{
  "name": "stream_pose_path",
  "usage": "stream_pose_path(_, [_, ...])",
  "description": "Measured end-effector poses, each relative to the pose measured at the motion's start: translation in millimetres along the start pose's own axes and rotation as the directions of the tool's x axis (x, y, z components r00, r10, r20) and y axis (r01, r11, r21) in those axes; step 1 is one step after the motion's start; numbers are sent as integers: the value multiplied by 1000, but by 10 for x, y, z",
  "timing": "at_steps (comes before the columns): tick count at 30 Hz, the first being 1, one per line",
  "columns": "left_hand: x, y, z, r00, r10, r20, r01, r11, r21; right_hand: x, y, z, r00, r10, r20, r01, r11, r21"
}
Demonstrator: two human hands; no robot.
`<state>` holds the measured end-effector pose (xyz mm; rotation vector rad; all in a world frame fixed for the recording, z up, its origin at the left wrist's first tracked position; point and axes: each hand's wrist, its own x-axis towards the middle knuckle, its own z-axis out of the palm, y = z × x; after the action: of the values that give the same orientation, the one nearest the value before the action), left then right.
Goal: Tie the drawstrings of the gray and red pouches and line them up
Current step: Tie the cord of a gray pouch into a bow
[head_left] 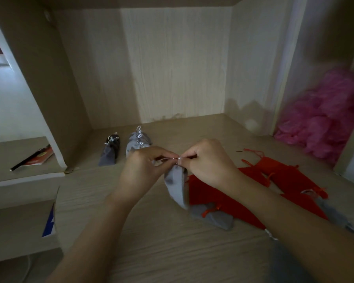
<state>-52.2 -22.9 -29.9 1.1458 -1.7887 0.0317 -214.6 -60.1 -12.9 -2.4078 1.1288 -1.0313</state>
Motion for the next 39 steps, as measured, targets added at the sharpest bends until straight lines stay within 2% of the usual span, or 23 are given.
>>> stream_pose_path(3, [13, 9, 28, 987, 147, -69, -134, 978, 157, 15, 8, -1, 1000, 7, -9, -7, 1000, 21])
stream_pose_path(5, [18, -14, 43, 970, 193, -151, -155, 960, 231, 31, -11, -46, 994, 111, 11, -110, 958, 263])
stream_pose_path(7, [9, -25, 47, 949, 232, -213, -171, 948, 267, 52, -22, -90, 968, 235, 84, -244, 820, 518])
stream_pose_path(11, [-6, 14, 68, 925, 291, -244, -230, 941, 250, 66, -6, -64, 897, 293, 330, -439, 509, 740])
stream_pose_path(15, [-10, 19, 65, 936, 277, -217, -234, 951, 202, 90, 5, -18, 766, 386, 514, -613, 201, 764])
stream_pose_path(19, [-11, 7, 92, 938, 272, -216, -242, 958, 155, 98, 5, -20, 690, 402, 602, -675, 55, 736])
stream_pose_path(21, [-9, 9, 117, 941, 240, -237, -212, 967, 141, 97, 1, -19, 686, 414, 598, -667, 29, 745])
stream_pose_path(26, [4, 17, 117, 952, 30, -305, -38, 999, -20, 142, 65, -79, 730, 492, 475, -544, -2, 839])
stream_pose_path(29, [12, 96, 161, 968, -113, -223, 70, 979, -192, 164, 118, -76, 756, 522, 395, -485, 41, 874])
stream_pose_path(31, [23, 134, 181, 958, -259, -122, 204, 917, -344, 159, 130, -30, 757, 537, 373, -463, 38, 885])
stream_pose_path(33, [33, 129, 179, 942, -332, -49, 268, 833, -483, 142, 128, 8, 774, 527, 351, -436, 41, 899])
stream_pose_path(35, [43, 108, 165, 933, -359, -16, 286, 769, -572, 121, 130, 9, 813, 499, 300, -396, 96, 913])
stream_pose_path(39, [49, 35, 151, 901, -432, -37, 322, 726, -608, 93, 153, -65, 897, 403, 180, -336, 357, 872])
